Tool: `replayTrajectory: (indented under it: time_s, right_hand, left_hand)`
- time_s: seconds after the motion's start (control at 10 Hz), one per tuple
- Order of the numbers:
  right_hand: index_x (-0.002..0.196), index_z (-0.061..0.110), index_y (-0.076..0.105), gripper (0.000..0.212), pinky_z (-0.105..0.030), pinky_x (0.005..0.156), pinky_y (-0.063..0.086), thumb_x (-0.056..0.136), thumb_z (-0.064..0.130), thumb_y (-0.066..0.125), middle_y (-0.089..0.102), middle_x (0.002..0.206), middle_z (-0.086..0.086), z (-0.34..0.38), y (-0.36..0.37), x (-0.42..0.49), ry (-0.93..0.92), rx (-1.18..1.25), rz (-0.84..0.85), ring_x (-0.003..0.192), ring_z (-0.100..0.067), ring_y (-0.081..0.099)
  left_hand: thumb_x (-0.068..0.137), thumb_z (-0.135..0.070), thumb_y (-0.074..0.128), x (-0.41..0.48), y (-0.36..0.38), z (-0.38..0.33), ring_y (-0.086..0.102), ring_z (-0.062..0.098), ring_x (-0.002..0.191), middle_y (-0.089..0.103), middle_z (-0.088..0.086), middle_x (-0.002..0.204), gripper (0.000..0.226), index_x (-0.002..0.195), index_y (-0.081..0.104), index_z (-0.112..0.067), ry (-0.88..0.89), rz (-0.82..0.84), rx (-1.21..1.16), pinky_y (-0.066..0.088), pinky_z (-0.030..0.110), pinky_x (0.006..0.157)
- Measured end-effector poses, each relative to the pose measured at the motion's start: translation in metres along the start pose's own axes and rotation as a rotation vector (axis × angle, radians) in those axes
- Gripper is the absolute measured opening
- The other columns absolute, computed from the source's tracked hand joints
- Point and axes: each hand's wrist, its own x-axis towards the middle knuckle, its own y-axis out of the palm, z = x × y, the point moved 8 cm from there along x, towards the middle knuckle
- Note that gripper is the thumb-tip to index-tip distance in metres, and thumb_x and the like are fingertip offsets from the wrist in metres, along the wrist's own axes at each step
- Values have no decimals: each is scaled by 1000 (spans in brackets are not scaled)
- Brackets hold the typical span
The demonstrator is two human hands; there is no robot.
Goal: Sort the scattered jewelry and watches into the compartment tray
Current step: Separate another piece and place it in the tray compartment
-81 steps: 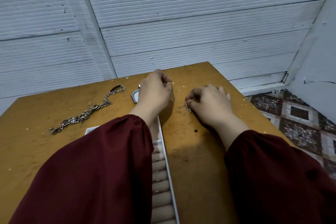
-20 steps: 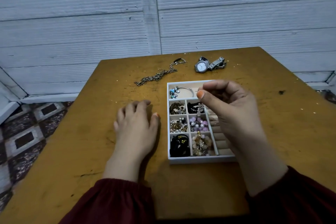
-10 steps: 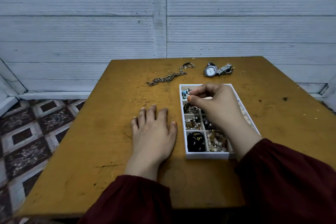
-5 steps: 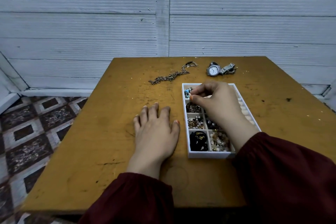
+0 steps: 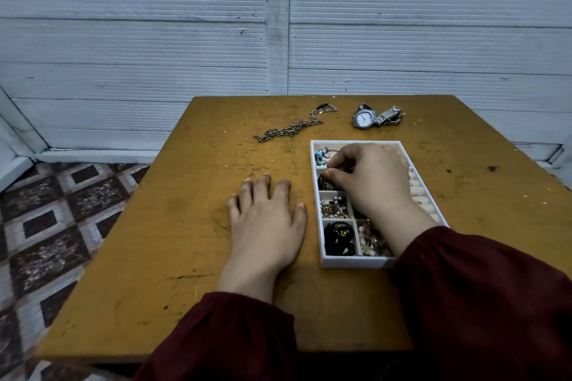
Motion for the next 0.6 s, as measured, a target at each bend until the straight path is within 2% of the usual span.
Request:
replayTrajectory:
  time_s: [0.1, 0.2, 0.3, 0.4, 0.5, 0.6]
  right_hand:
    - [80, 34, 66, 10, -33, 87, 30, 81, 45, 68, 66, 85, 10, 3, -2, -2, -9, -59, 0, 108, -21, 50]
    - [92, 35, 70, 15, -34, 89, 29, 85, 46, 64, 67, 95, 6, 3, -1, -3, -5, -113, 20, 113, -24, 44]
    - [93, 34, 71, 16, -34, 89, 29, 86, 46, 63, 67, 96, 6, 3, 1, -2, 0, -115, 36, 113, -24, 43]
    - [84, 35, 68, 8, -32, 88, 31, 85, 42, 64, 68, 92, 8, -2, 5, 0, 28, -38, 35, 108, -23, 50]
    - [83, 39, 66, 6, -38, 92, 40, 87, 37, 62, 70, 94, 10, -11, 4, 4, 65, 53, -3, 103, -23, 57]
    - [95, 37, 67, 15, -35, 88, 32, 90, 28, 56, 70, 100, 8, -14, -1, 5, 75, 54, -29, 107, -26, 54]
  left_hand:
    - [97, -50, 32, 0, 0, 0, 4, 25, 146, 15, 0, 158, 52, 145, 26, -33, 0, 4, 0, 3, 47, 117]
    - [97, -50, 32, 0, 0, 0, 4, 25, 146, 14, 0, 158, 52, 145, 25, -34, 1, 9, -1, 2, 47, 116]
    - [97, -50, 32, 0, 0, 0, 3, 25, 146, 14, 0, 158, 52, 146, 25, -33, 0, 13, -2, 2, 47, 117]
    - [97, -50, 32, 0, 0, 0, 3, 26, 146, 14, 1, 158, 52, 146, 25, -33, 0, 12, -1, 2, 48, 117]
    - [97, -50, 32, 0, 0, 0, 3, 26, 146, 14, 1, 158, 52, 146, 25, -33, -1, 14, -1, 2, 48, 117]
    - [97, -50, 32, 0, 0, 0, 3, 25, 146, 14, 0, 158, 53, 146, 24, -33, -1, 20, -7, 1, 48, 117]
